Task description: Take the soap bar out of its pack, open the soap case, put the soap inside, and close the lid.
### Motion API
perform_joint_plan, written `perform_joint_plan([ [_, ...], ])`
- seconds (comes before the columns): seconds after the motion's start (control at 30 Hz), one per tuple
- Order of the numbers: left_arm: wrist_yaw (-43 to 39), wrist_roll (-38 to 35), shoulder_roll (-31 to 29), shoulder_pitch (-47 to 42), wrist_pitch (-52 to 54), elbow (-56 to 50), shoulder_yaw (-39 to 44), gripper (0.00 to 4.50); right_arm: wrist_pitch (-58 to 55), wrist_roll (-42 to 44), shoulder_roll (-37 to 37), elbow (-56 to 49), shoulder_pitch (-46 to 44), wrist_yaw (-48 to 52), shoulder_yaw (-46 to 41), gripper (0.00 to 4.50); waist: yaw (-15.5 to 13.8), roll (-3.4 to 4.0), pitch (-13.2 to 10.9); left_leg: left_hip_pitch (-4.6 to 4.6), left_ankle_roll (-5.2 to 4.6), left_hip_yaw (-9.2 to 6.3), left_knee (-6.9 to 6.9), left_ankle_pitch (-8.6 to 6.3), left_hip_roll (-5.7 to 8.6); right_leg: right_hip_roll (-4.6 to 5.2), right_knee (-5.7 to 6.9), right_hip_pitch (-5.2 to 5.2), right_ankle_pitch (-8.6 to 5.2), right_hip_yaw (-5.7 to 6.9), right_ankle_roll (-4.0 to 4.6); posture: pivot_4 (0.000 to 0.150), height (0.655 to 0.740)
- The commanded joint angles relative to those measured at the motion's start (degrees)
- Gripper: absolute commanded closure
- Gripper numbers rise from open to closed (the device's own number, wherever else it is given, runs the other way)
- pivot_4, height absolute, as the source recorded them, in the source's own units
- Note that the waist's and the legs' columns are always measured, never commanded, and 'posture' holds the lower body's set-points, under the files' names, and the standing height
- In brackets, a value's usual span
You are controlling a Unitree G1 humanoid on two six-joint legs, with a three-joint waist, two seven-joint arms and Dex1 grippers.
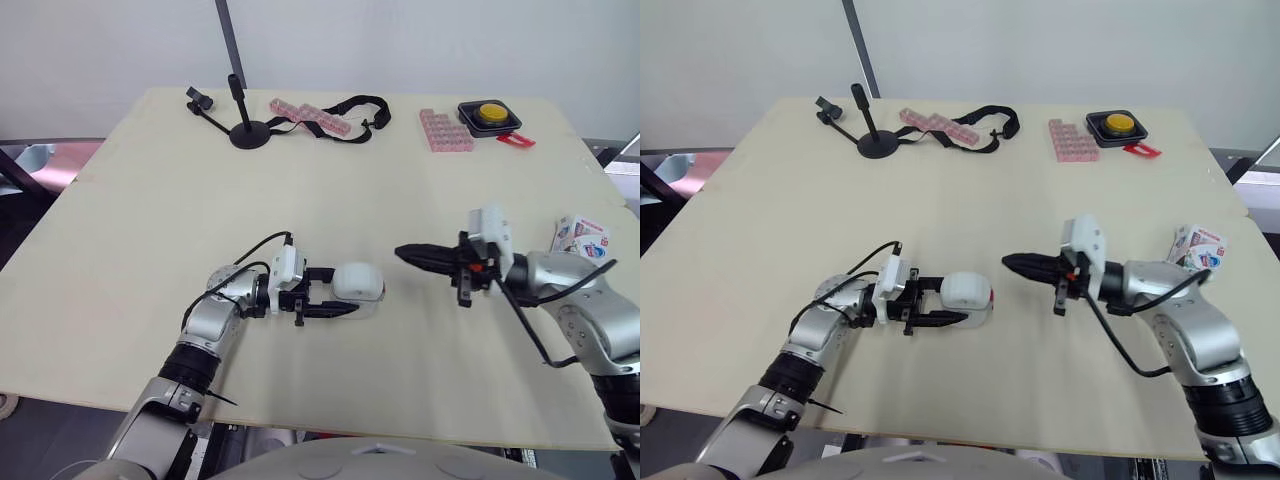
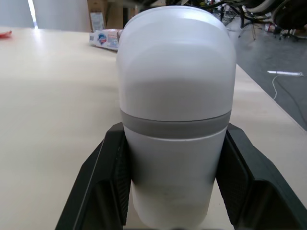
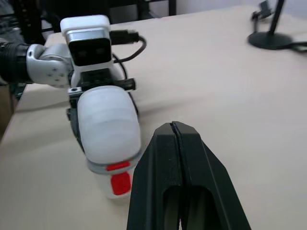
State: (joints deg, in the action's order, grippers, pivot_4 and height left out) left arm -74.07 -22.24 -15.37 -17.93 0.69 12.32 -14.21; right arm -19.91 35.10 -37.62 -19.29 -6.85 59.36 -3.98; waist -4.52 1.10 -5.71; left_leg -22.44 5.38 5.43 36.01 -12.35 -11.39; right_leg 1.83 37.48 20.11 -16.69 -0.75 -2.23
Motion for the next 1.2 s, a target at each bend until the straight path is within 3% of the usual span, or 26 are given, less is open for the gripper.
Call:
perform_joint_plan([
  [0.03, 3.1, -5.8, -1.83, -0.58, 12.88, -5.72, 2.7, 2.62, 6.34, -1.53, 0.07, 0.96, 2.28, 2.52, -2.27, 4.48, -0.01, 0.0, 0.0, -0.03, 0.0, 0.0, 0.01, 0.0, 0.0, -0.01, 0.01, 0.03, 0.0, 0.0, 0.0, 0.15, 0.7395],
  [0.27, 15.03, -15.87, -4.02, -3.71, 45.26, -13.28, 5.4, 2.62, 11.17, -4.78, 1.24, 2.19, 4.87, 2.45, -0.69, 4.48, 0.03, 0.01, -0.01, -0.06, 0.01, 0.0, 0.01, 0.01, 0.04, 0.03, -0.11, 0.12, 0.0, -0.02, 0.0, 0.15, 0.7395],
  [0.43, 26.85, -23.87, -0.85, -7.04, 67.26, -12.03, 11.66, 2.62, 12.0, -4.72, 1.99, 2.98, 4.77, 2.57, -0.45, 4.48, 0.02, 0.01, -0.02, -0.06, 0.05, 0.0, -0.01, 0.03, 0.04, -0.01, -0.13, 0.11, 0.0, -0.03, 0.0, 0.15, 0.7395],
  [0.63, 34.52, -26.16, 1.69, -9.64, 80.84, -7.93, 16.96, 2.62, 14.57, -4.31, 2.54, 5.16, 6.11, 5.09, -0.36, 4.48, -0.07, -0.03, -0.04, -0.1, 0.08, 0.0, -0.03, 0.01, 0.07, -0.01, -0.26, 0.04, 0.0, -0.02, -0.01, 0.15, 0.7395],
  [0.73, 35.01, -27.71, 2.41, -10.09, 84.62, -6.44, 18.6, 2.62, 15.54, -4.48, 2.47, 5.27, 6.95, 6.24, -0.04, 4.48, -0.09, -0.03, -0.04, -0.1, 0.1, 0.0, -0.09, 0.0, 0.08, -0.01, -0.36, -0.04, 0.0, -0.01, -0.01, 0.15, 0.7395],
  [1.07, 25.4, -23.36, -6.84, -8.12, 76.99, -9.81, 5.54, 2.62, 16.15, -4.77, 1.59, 3.39, 8.9, 7.65, 1.37, 4.48, 0.04, -0.08, -0.07, -0.01, 0.12, -0.04, -0.2, -0.01, 0.07, -0.02, -0.51, -0.1, 0.01, 0.04, -0.02, 0.15, 0.7395],
  [1.2, 25.39, -22.42, -7.53, -8.57, 75.84, -7.96, 3.94, 2.62, 15.13, -4.28, 1.06, 2.88, 9.53, 8.18, 1.65, 4.48, -0.03, -0.07, -0.07, 0.08, 0.15, -0.04, -0.32, 0.0, 0.07, 0.0, -0.69, -0.29, 0.01, 0.1, -0.02, 0.15, 0.7395],
])
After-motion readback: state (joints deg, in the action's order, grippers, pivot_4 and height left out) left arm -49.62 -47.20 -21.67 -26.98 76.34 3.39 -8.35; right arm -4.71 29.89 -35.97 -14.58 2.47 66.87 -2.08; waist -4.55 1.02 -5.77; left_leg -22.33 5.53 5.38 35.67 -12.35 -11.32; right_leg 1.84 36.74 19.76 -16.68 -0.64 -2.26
